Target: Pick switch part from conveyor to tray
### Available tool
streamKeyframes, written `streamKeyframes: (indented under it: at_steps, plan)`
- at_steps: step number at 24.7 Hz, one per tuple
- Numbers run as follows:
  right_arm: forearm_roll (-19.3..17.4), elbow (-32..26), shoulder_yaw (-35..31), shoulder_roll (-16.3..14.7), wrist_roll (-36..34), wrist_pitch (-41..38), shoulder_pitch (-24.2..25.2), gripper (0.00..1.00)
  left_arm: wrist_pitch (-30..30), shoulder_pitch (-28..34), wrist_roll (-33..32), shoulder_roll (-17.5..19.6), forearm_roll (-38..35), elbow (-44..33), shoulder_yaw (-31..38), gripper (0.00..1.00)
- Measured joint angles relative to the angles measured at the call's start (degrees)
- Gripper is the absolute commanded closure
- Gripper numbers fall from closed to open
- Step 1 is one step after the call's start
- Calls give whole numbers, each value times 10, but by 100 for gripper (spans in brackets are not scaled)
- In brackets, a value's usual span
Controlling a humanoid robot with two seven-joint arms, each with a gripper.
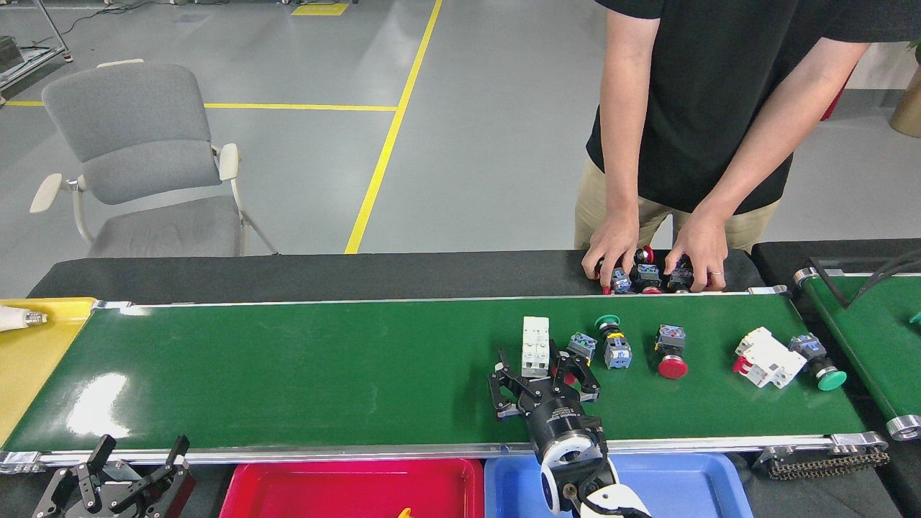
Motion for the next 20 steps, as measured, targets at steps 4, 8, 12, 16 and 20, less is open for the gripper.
streamKeyframes:
  at_steps: [4, 8, 12, 16, 20]
  plan:
    - [1, -8, 2, 0, 1, -2, 0, 96, 0, 0, -1, -5, 0, 0, 0, 0]
    - [-1, -85, 2, -33, 4, 1, 9, 96, 0, 0, -2, -8, 0, 0, 1, 0]
    - [-6, -223, -1, -126, -1, -7, 92, 87, 0, 4, -2, -8, 0, -2, 3, 0]
    - [-24, -277, -18, -207, -49, -39, 220, 83, -1, 12, -2, -15, 0, -4, 8, 0]
    - [-72, -280, -88, -229, -136, -102, 320, 78, -1, 15, -2, -19, 0, -5, 10, 0]
